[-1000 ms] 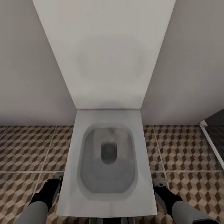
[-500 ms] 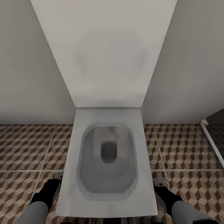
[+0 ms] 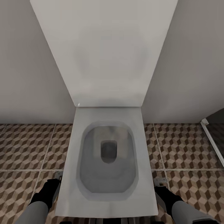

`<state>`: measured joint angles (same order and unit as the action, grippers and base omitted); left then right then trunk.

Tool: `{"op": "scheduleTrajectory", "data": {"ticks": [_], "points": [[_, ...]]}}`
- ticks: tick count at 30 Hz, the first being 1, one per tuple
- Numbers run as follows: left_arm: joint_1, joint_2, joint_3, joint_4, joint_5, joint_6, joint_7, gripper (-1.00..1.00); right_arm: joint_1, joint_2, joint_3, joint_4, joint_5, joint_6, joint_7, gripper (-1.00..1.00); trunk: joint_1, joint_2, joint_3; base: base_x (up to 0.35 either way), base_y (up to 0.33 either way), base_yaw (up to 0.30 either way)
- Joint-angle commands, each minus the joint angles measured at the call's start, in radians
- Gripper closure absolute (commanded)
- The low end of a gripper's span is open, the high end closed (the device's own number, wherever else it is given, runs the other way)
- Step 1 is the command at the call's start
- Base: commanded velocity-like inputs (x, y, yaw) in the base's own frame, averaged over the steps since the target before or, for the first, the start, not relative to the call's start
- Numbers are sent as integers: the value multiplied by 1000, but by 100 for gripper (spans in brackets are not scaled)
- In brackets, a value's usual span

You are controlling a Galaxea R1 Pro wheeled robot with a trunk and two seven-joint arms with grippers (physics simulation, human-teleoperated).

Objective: Take the four mousetraps from the cabinet in the bathroom and place them on the bathroom floor. Make sure all four end up on the same floor surface, and ensure that at least two of them are either under or directly next to the same bathroom sink.

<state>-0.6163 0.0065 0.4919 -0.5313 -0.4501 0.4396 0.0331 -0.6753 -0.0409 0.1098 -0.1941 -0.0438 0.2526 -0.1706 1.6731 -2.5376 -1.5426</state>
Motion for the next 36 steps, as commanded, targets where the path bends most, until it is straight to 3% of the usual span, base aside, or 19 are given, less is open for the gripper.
{"op": "scheduleTrajectory", "data": {"ticks": [1,15,21,36], "points": [[0,0,2,-1,-1,4,1,100,0,-1,8,-2,-5,7,-4,100,0,0,-1,0,0,0],[0,-2,2,-1,-1,4,1,100,0,0,9,-2,-5,7,-3,100,0,0,-1,0,0,0],[0,-2,2,0,-1,4,1,100,0,0,9,-2,-5,7,-3,100,3,-2,-24,0,0,0],[0,-1,2,1,-1,4,1,100,0,-1,10,-2,-5,7,-3,100,3,-2,-24,0,0,0]]}}
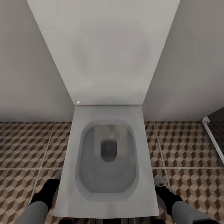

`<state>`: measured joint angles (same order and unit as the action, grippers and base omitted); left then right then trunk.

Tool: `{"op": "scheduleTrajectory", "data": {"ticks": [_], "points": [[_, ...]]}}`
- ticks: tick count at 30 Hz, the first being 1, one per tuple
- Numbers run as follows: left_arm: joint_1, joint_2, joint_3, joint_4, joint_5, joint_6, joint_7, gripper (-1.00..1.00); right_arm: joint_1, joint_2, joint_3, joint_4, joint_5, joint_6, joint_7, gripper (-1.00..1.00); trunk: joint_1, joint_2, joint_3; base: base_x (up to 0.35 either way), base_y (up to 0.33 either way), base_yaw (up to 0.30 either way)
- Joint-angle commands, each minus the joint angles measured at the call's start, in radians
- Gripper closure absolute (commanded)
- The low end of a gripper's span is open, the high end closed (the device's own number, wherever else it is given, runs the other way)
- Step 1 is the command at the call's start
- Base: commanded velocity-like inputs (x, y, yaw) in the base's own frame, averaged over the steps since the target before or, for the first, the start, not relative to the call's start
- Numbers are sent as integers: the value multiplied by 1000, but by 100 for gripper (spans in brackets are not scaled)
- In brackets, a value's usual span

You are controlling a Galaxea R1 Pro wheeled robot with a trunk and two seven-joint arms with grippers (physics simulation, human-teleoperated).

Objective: Take the four mousetraps from the cabinet in the bathroom and place them on the bathroom floor. Make sure all four end up on the same floor surface, and ensure that at least two of them are either under or directly next to the same bathroom sink.

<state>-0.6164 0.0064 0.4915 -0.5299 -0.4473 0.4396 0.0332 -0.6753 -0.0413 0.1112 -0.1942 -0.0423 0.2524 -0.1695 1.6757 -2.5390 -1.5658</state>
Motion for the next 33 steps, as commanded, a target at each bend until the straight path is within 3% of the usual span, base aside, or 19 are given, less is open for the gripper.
{"op": "scheduleTrajectory", "data": {"ticks": [1,15,16,33], "points": [[0,0,2,-1,-4,4,1,100,0,0,8,-2,-7,7,-4,100,0,0,-1,0,0,0],[0,0,3,-1,-4,4,1,100,0,-1,8,-2,-7,5,-4,100,0,0,-1,0,0,0],[0,0,3,-1,-4,4,1,100,0,-1,8,-2,-7,5,-4,-100,0,0,-1,0,0,0],[0,0,2,-2,-4,4,1,100,0,-2,8,-2,-7,5,1,-100,0,0,-1,0,0,0]]}}
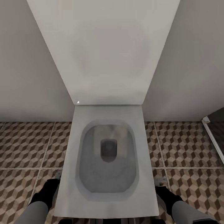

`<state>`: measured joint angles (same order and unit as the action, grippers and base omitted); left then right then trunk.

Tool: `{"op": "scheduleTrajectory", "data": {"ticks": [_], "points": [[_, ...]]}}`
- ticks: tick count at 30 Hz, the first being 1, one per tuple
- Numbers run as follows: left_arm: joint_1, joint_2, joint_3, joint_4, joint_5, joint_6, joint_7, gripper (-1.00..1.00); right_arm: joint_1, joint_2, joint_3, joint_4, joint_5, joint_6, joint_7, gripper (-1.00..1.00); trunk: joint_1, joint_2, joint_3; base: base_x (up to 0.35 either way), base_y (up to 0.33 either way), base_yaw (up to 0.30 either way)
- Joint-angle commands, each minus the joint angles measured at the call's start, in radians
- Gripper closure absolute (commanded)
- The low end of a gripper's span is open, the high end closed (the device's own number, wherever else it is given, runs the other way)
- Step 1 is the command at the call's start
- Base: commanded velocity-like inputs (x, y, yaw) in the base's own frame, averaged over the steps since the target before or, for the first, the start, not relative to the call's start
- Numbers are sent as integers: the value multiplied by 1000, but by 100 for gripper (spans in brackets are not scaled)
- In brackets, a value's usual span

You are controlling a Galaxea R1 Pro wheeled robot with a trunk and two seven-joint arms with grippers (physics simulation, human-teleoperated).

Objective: Take the four mousetraps from the cabinet in the bathroom and place them on the bathroom floor. Make sure all four end up on the same floor surface, and ensure that at least two of them are either under or directly next to the same bathroom sink.

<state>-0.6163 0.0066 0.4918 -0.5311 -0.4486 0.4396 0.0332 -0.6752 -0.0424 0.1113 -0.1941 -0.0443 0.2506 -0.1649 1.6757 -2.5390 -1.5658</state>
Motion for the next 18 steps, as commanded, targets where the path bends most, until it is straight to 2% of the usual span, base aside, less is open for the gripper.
{"op": "scheduleTrajectory", "data": {"ticks": [1,10,11,18], "points": [[0,0,2,-1,-2,4,1,100,0,-1,8,-2,-5,7,-4,-100,0,0,-1,0,0,0],[0,0,2,0,-2,4,1,100,0,-1,8,-2,-5,7,-3,-100,0,0,-1,0,0,0],[0,-1,2,0,-2,4,1,-100,0,-1,8,-2,-5,7,-3,-100,0,0,-1,0,0,0],[0,-1,2,0,-2,4,1,-100,0,-1,8,-2,-5,7,-3,-100,0,0,-1,0,0,0]]}}
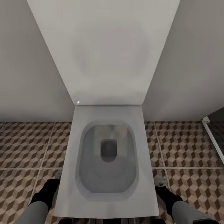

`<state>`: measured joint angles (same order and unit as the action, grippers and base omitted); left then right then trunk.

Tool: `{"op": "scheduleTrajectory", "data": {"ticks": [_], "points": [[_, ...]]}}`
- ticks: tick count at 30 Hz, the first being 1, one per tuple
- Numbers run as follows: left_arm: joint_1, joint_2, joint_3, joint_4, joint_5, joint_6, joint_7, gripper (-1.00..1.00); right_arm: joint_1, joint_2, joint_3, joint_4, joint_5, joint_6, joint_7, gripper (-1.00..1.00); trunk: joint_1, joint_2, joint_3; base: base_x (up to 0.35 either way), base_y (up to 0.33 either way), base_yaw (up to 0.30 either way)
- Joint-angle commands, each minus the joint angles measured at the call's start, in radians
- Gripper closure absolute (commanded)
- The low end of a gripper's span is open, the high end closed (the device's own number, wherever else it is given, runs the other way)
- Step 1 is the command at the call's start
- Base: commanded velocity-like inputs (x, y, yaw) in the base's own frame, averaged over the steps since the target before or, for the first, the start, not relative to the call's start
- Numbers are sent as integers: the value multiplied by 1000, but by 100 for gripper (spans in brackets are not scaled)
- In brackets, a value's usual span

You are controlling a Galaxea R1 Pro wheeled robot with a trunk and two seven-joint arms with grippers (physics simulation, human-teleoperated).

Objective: Take the four mousetraps from the cabinet in the bathroom and place them on the bathroom floor. Make sure all four end up on the same floor surface, and ensure that at least two of them are either under or directly next to the same bathroom sink.

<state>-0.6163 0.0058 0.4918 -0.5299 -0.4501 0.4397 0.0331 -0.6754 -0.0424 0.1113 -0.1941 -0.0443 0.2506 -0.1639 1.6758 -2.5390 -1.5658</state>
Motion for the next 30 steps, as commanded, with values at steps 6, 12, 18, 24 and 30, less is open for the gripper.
{"op": "scheduleTrajectory", "data": {"ticks": [6,12,18,24,30], "points": [[0,0,2,-1,-1,4,1,-100,0,-1,8,-2,-5,7,-4,-100,0,0,-1,0,0,0],[0,0,2,-2,-1,4,1,-100,0,-1,8,-2,-5,7,-4,-100,0,0,-1,0,0,0],[0,0,2,-2,-1,4,1,-100,0,-1,8,-2,-5,7,-5,-100,0,0,-1,0,0,0],[0,0,1,-2,-1,4,1,-100,0,-1,8,-2,-5,7,-5,-100,0,0,-1,0,0,0],[0,-1,-2,-2,-1,4,0,-100,0,-1,8,-2,-5,7,-5,-100,0,0,-1,0,0,0]]}}
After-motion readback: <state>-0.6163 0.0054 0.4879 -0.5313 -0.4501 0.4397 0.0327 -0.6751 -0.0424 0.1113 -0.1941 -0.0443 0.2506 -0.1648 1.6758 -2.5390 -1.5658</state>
